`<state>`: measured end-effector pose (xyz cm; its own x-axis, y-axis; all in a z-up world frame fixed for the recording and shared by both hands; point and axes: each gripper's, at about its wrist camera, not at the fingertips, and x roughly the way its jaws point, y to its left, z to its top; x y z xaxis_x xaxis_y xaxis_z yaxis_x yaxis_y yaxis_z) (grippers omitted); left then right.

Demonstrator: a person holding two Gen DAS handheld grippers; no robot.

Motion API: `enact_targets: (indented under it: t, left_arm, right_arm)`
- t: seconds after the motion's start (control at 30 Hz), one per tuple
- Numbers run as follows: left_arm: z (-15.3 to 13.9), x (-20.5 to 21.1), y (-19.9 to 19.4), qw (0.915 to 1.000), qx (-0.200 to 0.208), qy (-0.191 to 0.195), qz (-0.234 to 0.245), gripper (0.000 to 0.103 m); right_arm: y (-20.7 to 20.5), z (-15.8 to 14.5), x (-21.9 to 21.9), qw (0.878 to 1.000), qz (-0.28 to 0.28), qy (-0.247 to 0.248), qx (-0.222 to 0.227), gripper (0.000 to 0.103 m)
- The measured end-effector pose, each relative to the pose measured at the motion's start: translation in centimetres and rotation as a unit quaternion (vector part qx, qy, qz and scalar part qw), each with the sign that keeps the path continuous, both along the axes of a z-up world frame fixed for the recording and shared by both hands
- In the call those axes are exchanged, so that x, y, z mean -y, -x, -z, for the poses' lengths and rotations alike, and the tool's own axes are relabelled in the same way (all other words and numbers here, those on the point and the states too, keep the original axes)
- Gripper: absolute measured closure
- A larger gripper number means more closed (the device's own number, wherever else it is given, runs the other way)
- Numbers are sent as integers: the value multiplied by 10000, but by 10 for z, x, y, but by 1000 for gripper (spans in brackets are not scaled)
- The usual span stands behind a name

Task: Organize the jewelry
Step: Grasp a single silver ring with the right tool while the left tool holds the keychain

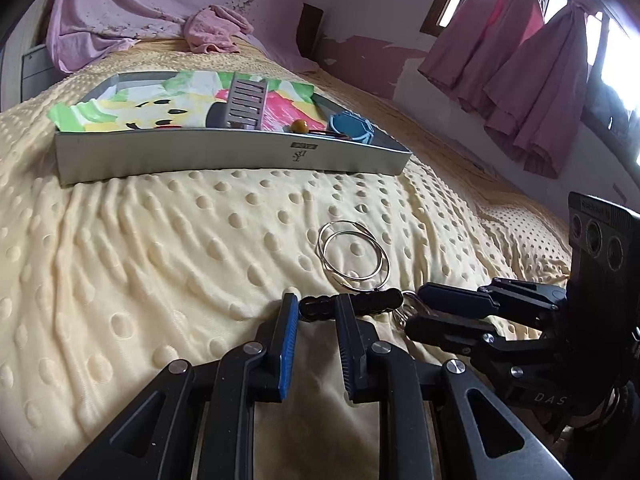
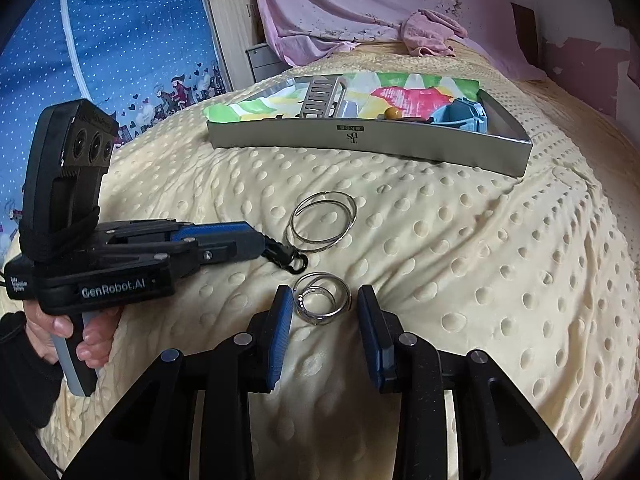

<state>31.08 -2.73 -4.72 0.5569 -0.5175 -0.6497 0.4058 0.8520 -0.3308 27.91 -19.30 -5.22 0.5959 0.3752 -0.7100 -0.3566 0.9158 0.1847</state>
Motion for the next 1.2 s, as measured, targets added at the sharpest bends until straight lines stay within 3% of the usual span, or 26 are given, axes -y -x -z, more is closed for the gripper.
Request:
enact_targets:
  t: [0.2, 0.23, 0.27, 0.57, 0.77, 0.83, 0.93, 1.0, 1.1, 1.17, 1.2]
  left_arm:
    - [1, 1, 0, 10000, 4, 67, 49, 86]
    - [1, 1, 2, 9999, 14, 74, 70, 92]
    - [1, 2, 2, 9999, 12, 69, 88, 97]
    - [2, 4, 13, 9998, 11, 104, 158, 100]
    - [3, -11, 9, 9988, -159, 405, -231, 99]
    - [4, -13, 7, 9983, -242, 441, -292, 99]
    - [3, -12, 7, 9983, -261, 417, -302, 95]
    - [1, -12, 7, 9984, -248, 417, -293, 91]
    - [1, -14, 6, 9977, -290, 496, -349, 77]
    - [1, -16, 6, 9969, -300, 605, -396, 61]
    - [1, -18, 6, 9964, -296, 675, -426, 59]
  right_arm:
    - [1, 2, 3, 9999, 64, -81, -13, 93]
    - [1, 2, 5, 9999, 110, -96, -8, 100]
    - [2, 2, 8, 9998, 148, -162, -9, 100]
    - [-2, 3, 19, 9987, 324, -384, -50, 102]
    - [-5, 5, 19, 9985, 267, -461, -148, 101]
    - [-5, 5, 18, 9986, 209, -451, -166, 96]
    - [-1, 2, 13, 9992, 51, -371, -130, 82]
    - [1, 1, 9, 9997, -10, -232, -75, 78]
    - [0, 1, 2, 10000, -58, -12, -61, 75]
    - [-3, 1, -4, 9999, -102, 97, -73, 74]
    - [-5, 2, -4, 9998, -106, 121, -82, 74]
